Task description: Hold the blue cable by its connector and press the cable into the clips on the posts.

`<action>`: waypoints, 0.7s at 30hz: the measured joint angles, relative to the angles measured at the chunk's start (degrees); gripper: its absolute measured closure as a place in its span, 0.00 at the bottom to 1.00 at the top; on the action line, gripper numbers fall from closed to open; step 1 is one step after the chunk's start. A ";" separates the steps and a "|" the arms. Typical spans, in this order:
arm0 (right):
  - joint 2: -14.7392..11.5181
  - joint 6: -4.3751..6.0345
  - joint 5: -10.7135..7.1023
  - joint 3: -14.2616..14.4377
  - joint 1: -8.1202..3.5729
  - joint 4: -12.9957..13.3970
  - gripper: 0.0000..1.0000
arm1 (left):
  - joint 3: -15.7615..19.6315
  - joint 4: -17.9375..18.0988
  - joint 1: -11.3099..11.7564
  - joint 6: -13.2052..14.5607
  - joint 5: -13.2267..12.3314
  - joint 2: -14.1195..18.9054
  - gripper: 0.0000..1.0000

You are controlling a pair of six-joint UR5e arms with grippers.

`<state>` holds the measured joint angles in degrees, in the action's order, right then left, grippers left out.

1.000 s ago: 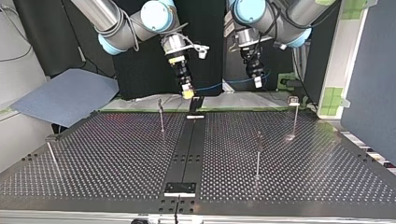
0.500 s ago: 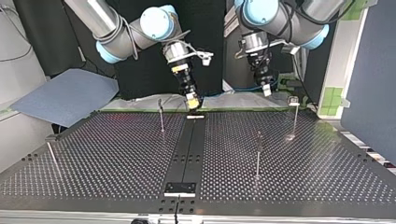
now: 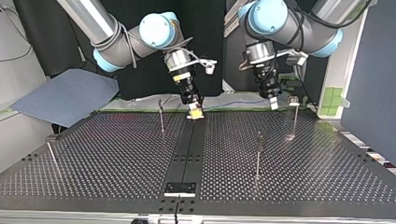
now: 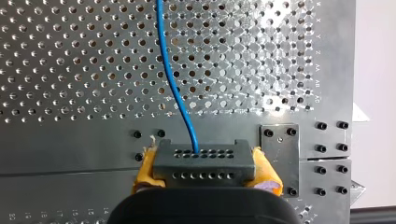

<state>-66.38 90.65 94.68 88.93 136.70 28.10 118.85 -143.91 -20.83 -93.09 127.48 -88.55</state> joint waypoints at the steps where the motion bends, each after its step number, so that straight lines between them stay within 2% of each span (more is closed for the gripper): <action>1: 0.04 -0.01 0.00 -0.07 0.00 -0.02 1.00 | -0.60 -0.58 0.18 -0.21 -0.06 0.53 1.00; 7: 0.97 -0.12 -0.03 -0.87 0.02 -0.25 1.00 | -3.91 -3.90 1.20 -0.52 -0.39 3.22 1.00; 10: 1.91 -0.62 -0.03 -1.87 0.21 -1.08 1.00 | -5.31 -5.57 1.57 -0.46 -0.23 3.45 1.00; 15: 2.60 -1.41 -0.01 -4.24 0.59 -2.68 1.00 | -6.01 -6.88 1.79 0.14 0.36 2.63 1.00; 21: 2.67 -1.27 -0.22 -6.14 0.63 -3.50 1.00 | -6.08 -7.22 1.84 0.99 0.30 -0.06 1.00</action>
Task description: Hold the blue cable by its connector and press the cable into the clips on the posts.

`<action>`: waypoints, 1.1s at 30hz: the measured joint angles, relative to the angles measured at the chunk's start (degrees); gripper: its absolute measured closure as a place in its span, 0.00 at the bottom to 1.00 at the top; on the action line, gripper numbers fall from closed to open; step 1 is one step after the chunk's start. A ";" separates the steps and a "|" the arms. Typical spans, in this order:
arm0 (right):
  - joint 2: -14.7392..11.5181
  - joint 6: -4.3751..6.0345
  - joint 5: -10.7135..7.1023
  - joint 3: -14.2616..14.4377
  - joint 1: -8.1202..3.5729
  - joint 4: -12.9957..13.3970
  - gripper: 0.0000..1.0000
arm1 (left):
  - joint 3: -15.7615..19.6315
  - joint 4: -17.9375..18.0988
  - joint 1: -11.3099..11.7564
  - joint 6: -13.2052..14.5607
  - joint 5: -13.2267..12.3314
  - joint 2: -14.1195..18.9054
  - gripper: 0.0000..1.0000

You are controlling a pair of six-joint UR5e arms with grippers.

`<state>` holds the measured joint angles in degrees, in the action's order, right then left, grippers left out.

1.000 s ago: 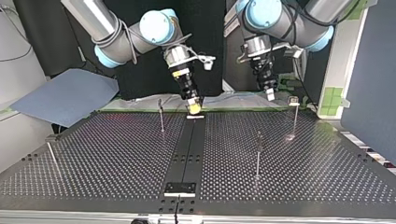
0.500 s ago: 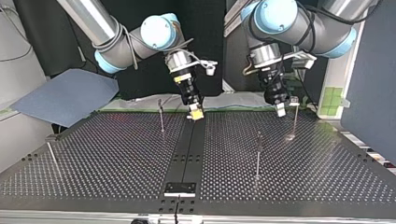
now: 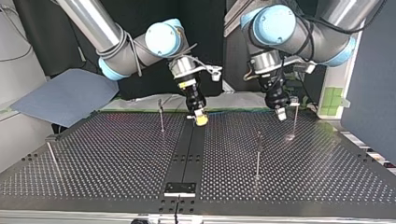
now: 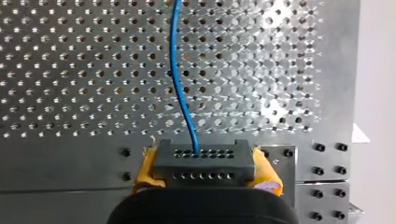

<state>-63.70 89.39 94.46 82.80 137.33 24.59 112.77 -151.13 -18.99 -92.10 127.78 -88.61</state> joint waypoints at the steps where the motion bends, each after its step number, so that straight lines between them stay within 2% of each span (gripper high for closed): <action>1: 0.00 0.05 -0.06 -0.29 -0.03 -0.11 1.00 | -0.01 0.08 0.03 0.22 -0.05 -0.55 1.00; 4: 0.03 0.21 -0.23 -1.07 -0.17 -0.47 1.00 | -0.02 0.39 0.21 0.40 -0.23 -1.32 1.00; 7: 0.25 0.82 -0.55 -2.03 -0.48 -0.67 1.00 | -0.02 0.65 0.55 0.36 -0.59 -1.56 1.00; 12: 1.83 1.55 -1.34 -4.27 -0.76 -1.45 1.00 | -0.52 0.92 1.48 -0.34 -1.50 -1.68 1.00; 18: 3.30 2.45 -1.78 -6.02 -1.02 -1.78 1.00 | -2.27 -0.56 2.20 -1.21 -2.91 -3.10 1.00; 29: 5.17 3.09 -2.08 -9.18 -1.33 -2.58 1.00 | -4.27 -1.72 3.60 -2.27 -3.39 -4.39 1.00; 33: 5.99 3.16 -2.08 -10.28 -1.46 -3.16 1.00 | -4.81 -2.10 3.92 -2.50 -4.51 -5.43 1.00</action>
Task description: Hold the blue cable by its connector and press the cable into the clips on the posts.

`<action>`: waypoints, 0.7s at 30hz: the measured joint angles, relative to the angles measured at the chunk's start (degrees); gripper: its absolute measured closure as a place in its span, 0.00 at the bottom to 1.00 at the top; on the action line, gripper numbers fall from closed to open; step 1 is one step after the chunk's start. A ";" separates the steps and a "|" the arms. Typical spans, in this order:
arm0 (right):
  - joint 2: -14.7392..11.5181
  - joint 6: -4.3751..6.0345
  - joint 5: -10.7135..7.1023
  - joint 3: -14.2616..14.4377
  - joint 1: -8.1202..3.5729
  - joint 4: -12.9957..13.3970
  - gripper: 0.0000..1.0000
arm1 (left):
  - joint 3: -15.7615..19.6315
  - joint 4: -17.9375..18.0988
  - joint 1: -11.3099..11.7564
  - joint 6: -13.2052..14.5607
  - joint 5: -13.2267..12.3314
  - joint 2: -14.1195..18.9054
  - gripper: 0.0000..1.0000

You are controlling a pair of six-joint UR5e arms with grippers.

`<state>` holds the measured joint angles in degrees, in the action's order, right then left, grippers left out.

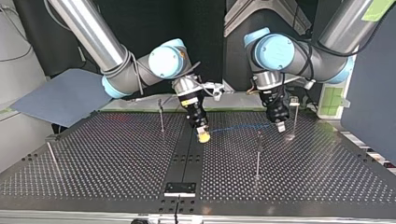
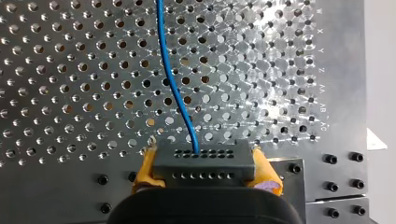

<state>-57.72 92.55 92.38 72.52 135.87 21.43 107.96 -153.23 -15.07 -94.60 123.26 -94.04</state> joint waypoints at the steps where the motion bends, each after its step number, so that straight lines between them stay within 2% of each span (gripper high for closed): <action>1: 0.16 0.00 0.00 -0.17 -0.01 -0.06 1.00 | -0.19 0.05 0.05 -0.24 -0.50 -0.15 1.00; 5: 0.79 0.01 -0.07 -0.82 -0.03 -0.17 1.00 | -1.02 0.09 0.29 -0.97 -1.76 -0.35 1.00; 21: 1.40 0.02 -0.18 -2.51 -0.12 -0.94 1.00 | -3.67 -1.66 1.61 -1.43 -3.84 -2.50 1.00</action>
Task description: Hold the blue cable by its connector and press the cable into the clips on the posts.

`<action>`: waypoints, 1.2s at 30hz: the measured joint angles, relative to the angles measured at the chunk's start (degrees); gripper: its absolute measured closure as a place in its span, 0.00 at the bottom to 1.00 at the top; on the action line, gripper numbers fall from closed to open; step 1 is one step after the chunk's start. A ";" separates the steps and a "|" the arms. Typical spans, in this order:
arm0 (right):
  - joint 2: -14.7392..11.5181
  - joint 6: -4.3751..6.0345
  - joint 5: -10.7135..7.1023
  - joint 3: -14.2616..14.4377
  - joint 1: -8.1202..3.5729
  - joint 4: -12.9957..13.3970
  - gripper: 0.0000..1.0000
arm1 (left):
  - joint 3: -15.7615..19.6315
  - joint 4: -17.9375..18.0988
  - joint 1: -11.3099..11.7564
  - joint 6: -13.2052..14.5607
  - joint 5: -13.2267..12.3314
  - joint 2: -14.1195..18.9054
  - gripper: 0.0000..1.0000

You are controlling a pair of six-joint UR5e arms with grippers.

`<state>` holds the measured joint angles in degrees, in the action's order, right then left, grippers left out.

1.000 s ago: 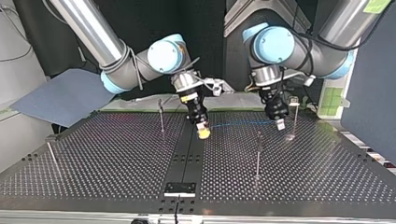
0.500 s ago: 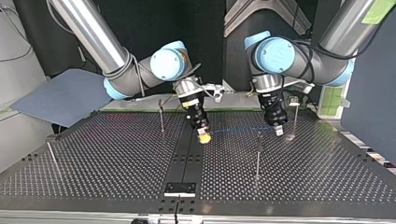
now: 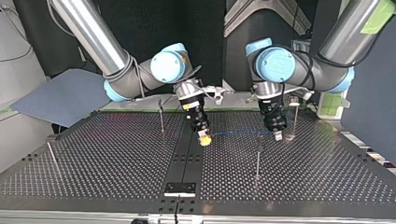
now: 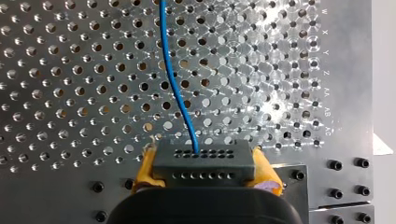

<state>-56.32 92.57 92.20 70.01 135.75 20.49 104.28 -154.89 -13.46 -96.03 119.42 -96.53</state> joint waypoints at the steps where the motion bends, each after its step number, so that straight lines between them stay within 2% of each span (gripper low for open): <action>1: 0.00 -0.01 0.00 -0.03 -0.03 -0.01 1.00 | -0.22 -0.05 0.15 -0.05 -0.12 -0.11 1.00; 14: 0.08 0.00 0.00 -0.66 -0.66 -0.03 1.00 | -3.06 -1.16 1.48 -1.33 -2.16 -0.77 1.00; 21: 0.10 0.00 -0.14 -0.90 -1.50 0.02 1.00 | -4.42 -1.75 2.30 -2.68 -2.70 -0.97 1.00; 30: 0.47 0.04 -0.54 -1.02 -2.23 0.20 1.00 | -5.68 -2.30 2.78 -4.79 -5.97 -4.34 1.00; 36: 1.84 0.08 -0.95 -1.91 -2.71 0.21 1.00 | -6.76 -2.33 3.67 -5.10 -6.57 -5.03 1.00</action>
<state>-54.48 92.65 91.25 68.10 133.04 20.71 97.52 -157.22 -9.79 -101.12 112.85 -101.57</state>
